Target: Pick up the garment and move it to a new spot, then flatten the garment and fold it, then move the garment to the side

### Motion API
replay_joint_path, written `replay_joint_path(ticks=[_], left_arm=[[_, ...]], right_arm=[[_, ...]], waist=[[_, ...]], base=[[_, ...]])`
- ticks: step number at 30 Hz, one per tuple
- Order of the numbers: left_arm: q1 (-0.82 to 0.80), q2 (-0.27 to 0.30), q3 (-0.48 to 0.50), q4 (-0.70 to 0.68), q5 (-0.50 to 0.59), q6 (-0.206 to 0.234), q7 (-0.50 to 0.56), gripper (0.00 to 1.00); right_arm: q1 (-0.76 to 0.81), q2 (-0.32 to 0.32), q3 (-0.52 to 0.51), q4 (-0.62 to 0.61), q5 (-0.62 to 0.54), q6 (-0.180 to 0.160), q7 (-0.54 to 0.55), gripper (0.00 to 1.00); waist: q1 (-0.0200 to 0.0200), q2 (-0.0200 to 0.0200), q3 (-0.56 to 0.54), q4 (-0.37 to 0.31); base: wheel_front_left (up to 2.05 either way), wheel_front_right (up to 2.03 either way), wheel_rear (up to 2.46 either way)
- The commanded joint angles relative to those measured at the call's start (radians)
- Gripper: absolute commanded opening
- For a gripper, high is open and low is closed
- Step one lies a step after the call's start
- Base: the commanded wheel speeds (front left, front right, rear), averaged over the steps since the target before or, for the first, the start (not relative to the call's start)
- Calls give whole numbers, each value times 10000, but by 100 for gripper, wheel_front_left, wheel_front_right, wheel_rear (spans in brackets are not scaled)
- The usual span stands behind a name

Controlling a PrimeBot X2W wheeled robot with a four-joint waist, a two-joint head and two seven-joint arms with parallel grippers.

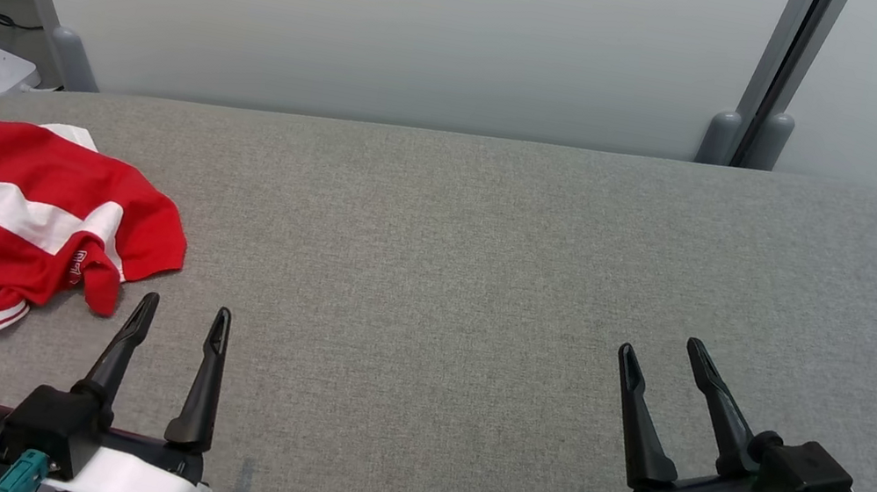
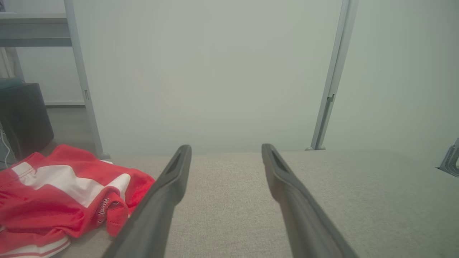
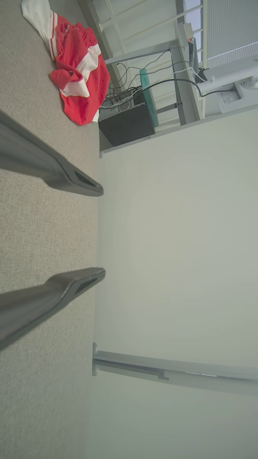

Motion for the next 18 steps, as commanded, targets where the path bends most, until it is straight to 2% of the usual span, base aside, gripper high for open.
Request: replay_joint_path(ticks=[1, 18], left_arm=[[-341, 85, 288, -203, 45, 32, -130, 100], [-439, 85, 331, -52, -32, 102, -130, 100]], right_arm=[[-431, -58, 209, -297, -62, 14, -134, 100], [-412, -57, 97, -186, -59, 14, -134, 100]], waist=[[0, 0, 7, -11], [0, 0, 12, -12]], base=[[0, 0, 0], [0, 0, 0]])
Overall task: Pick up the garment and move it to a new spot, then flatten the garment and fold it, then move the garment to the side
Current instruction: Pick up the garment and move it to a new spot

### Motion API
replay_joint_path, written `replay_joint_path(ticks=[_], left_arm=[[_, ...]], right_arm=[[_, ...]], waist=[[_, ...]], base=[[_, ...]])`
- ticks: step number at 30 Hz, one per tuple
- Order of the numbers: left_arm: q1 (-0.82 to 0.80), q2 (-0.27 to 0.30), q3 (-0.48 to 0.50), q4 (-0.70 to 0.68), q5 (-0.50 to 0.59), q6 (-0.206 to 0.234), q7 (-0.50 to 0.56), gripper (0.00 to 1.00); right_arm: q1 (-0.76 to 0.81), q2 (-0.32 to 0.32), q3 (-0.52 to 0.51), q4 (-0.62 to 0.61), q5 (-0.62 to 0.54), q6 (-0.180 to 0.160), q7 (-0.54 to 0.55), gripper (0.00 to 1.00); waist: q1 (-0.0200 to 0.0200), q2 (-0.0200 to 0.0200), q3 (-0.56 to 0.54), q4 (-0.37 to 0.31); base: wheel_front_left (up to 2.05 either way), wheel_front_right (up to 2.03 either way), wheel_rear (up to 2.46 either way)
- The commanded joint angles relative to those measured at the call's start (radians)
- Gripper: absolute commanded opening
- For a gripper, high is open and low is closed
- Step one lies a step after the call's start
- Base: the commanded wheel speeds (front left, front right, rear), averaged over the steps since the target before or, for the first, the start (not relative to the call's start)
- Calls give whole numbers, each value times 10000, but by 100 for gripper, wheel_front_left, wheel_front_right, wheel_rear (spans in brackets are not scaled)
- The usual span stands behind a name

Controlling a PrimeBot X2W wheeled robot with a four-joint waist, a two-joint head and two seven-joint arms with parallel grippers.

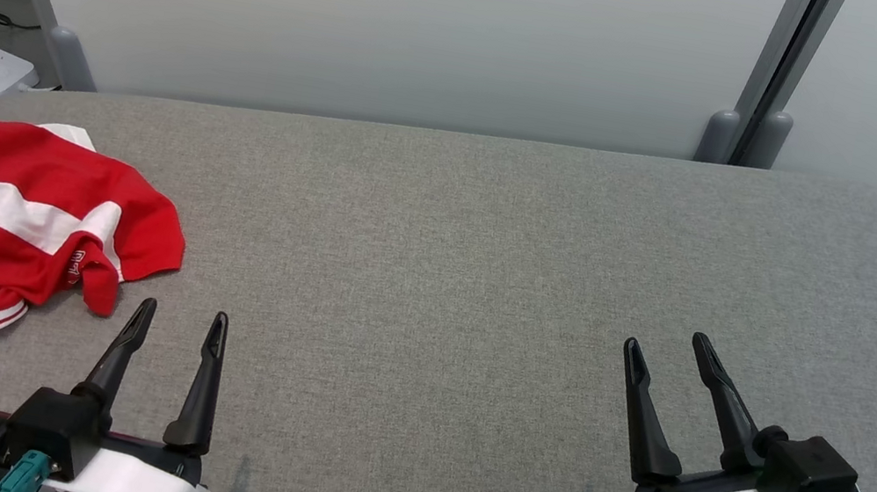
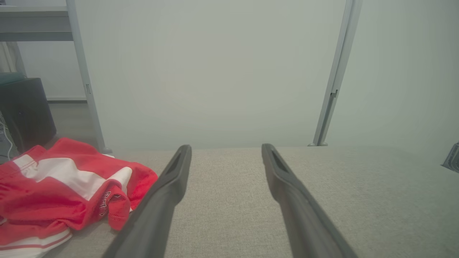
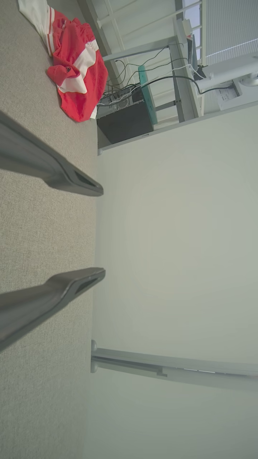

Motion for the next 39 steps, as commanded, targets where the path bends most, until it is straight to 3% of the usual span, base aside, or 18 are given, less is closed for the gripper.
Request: replay_joint_path(ticks=[1, 13, 22, 39], left_arm=[[-434, 81, 332, -265, -17, 89, -130, 100], [-437, 81, 323, -391, 15, 271, -130, 100], [-335, 81, 322, -615, -223, 119, -130, 100], [-168, 81, 545, -757, -259, 242, -130, 100]], right_arm=[[-299, -55, 176, -242, -64, 14, -134, 100], [-312, -55, 333, -177, -45, 14, -134, 100], [-246, -55, 446, -251, -72, 14, -134, 100], [-116, -55, 495, -402, -8, 14, -134, 100]], waist=[[0, 0, 4, 7], [0, 0, 89, 312], [0, 0, 97, 1012], [0, 0, 140, 2297]], base=[[0, 0, 0], [0, 0, 0], [0, 0, 0], [0, 0, 0]])
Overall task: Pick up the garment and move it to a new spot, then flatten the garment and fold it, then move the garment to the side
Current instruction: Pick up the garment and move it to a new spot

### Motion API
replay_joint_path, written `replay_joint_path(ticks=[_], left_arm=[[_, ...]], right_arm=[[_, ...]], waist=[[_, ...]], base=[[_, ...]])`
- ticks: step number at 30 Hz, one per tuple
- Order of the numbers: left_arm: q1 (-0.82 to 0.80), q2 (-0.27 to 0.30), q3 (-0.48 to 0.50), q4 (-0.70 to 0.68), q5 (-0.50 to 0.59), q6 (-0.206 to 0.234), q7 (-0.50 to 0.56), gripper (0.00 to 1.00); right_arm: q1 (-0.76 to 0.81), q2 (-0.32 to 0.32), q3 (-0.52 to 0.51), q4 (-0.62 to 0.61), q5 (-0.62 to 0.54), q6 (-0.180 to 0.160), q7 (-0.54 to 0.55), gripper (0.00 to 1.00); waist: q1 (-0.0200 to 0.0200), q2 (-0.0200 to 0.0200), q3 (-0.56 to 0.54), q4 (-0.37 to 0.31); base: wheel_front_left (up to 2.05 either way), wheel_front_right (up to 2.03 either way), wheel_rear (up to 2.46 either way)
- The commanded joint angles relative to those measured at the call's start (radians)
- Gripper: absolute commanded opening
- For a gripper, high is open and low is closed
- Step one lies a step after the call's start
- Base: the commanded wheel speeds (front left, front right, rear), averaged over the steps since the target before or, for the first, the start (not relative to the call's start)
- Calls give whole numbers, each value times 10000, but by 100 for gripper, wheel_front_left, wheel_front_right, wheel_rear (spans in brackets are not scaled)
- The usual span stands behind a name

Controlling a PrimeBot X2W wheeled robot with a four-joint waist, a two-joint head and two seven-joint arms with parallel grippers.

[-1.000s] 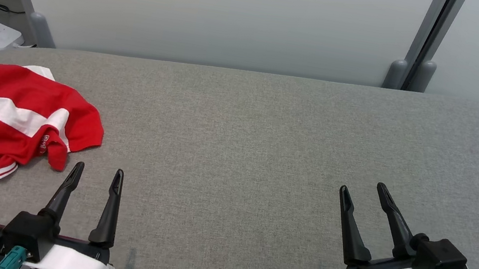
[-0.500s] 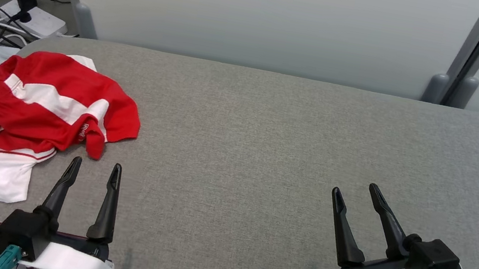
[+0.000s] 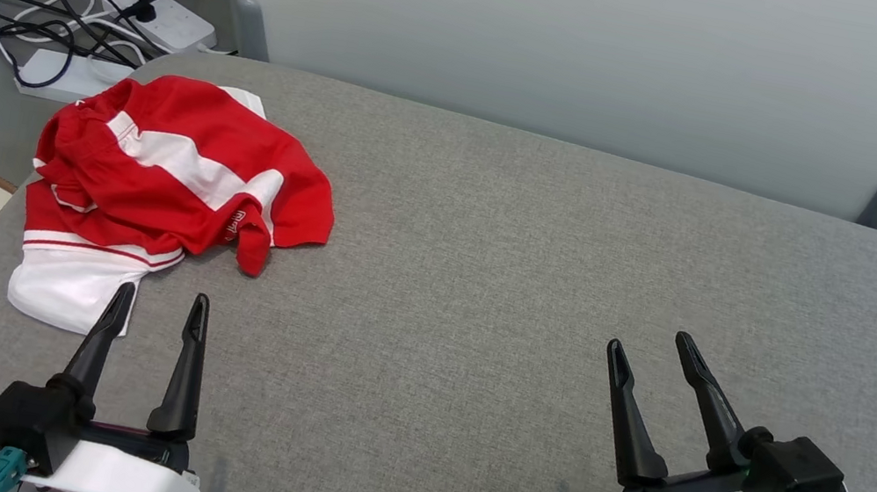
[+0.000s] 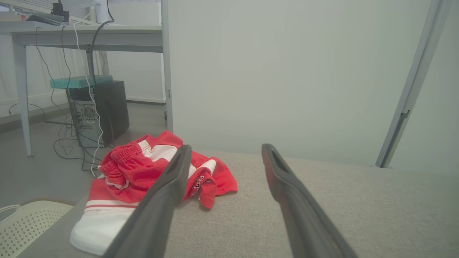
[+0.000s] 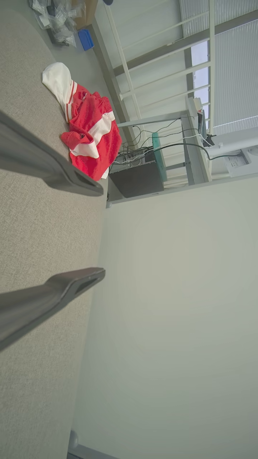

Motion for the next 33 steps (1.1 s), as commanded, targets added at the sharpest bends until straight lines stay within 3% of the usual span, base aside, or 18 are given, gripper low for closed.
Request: replay_joint_path(ticks=[1, 18, 33], left_arm=[[-195, 79, 336, -290, -68, 46, -101, 100], [-237, 79, 316, -336, -107, 235, -101, 100], [-118, 79, 322, -375, -135, 410, -101, 100]], right_arm=[[-117, -47, 177, -315, 26, 14, -134, 100], [-119, -47, 209, -335, 66, 14, -134, 100], [-87, -47, 429, -301, 182, 14, -134, 100]], waist=[[0, 0, -19, 104], [0, 0, 136, 1118], [0, 0, 154, 1319]], base=[[0, 0, 0], [0, 0, 0], [0, 0, 0]])
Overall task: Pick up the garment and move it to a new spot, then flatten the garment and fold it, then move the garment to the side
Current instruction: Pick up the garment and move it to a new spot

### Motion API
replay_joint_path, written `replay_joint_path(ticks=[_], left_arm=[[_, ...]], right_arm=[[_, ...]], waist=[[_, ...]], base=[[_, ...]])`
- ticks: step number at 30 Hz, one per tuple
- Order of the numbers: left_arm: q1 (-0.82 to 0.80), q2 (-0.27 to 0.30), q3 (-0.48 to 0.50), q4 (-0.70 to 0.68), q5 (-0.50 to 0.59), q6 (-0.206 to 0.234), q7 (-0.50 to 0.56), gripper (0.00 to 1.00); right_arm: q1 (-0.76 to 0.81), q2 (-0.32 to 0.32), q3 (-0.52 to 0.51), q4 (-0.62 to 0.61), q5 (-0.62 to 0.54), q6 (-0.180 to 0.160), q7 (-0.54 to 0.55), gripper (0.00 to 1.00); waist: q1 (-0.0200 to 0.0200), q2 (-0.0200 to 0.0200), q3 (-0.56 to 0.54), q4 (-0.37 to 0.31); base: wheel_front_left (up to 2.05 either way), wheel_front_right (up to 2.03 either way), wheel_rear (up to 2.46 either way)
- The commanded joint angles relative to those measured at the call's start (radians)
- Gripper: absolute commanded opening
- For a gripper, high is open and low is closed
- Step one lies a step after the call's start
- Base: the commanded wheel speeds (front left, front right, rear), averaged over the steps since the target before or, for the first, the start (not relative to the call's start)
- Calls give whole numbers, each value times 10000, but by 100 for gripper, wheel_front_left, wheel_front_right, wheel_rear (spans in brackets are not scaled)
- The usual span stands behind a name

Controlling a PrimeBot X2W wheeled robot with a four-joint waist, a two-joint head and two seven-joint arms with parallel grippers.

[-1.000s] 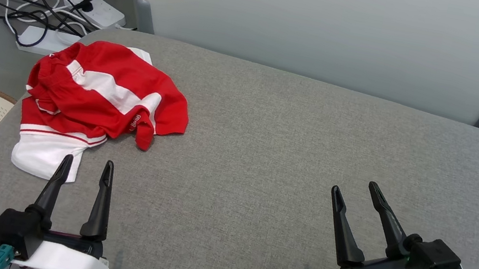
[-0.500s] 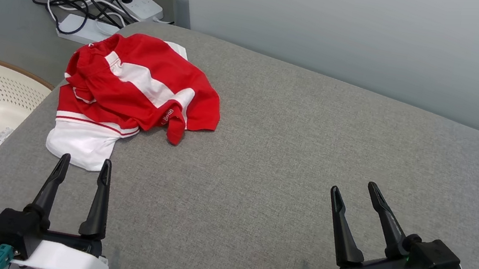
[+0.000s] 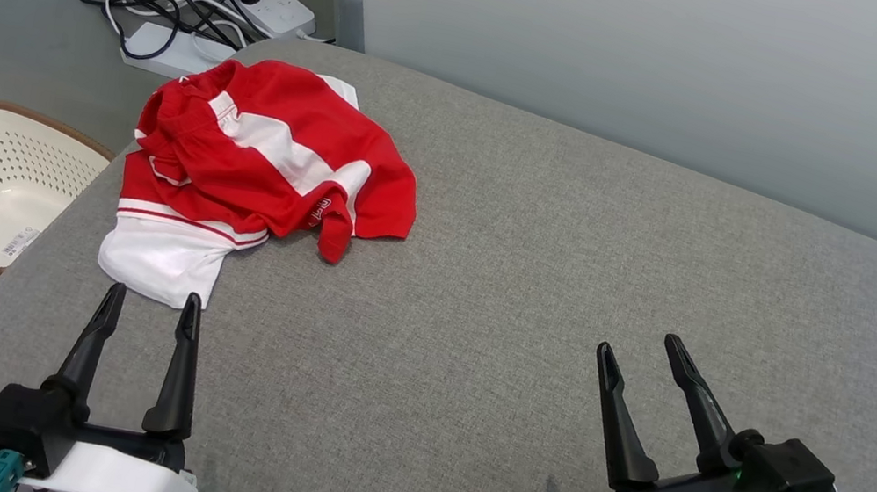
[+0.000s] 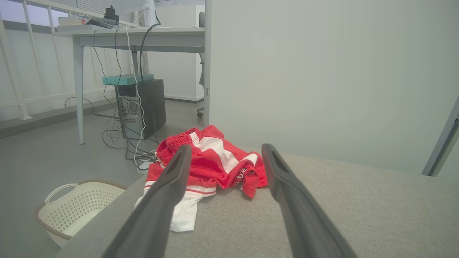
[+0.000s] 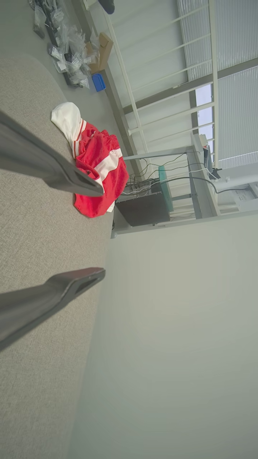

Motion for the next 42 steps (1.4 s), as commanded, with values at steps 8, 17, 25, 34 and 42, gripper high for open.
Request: replay_joint_path(ticks=[8, 17, 25, 34, 42], left_arm=[[-220, 79, 313, -418, -391, 214, -101, 100], [-633, 79, 191, -562, -753, 425, -101, 100], [-1512, 79, -28, -574, -1233, 644, -101, 100], [-3271, 79, 53, 40, -1823, 338, -101, 100], [-5324, 79, 337, 1859, -2318, -541, -101, 100]], right_arm=[[-278, -65, 305, -232, -36, 14, -134, 100], [-612, -375, 357, -323, -162, 14, -134, 100], [-1119, -807, 501, -392, -200, 14, -134, 100], [-1634, -1038, 530, -524, -298, 14, -134, 100], [-2123, -1134, 608, -625, -374, 14, -134, 100]], waist=[[0, 0, 390, -88], [0, 0, 1257, -129], [0, 0, 2163, -285], [0, 0, 3075, -548], [0, 0, 3936, -885]], base=[[0, 0, 0], [0, 0, 0], [0, 0, 0], [0, 0, 0], [0, 0, 0]])
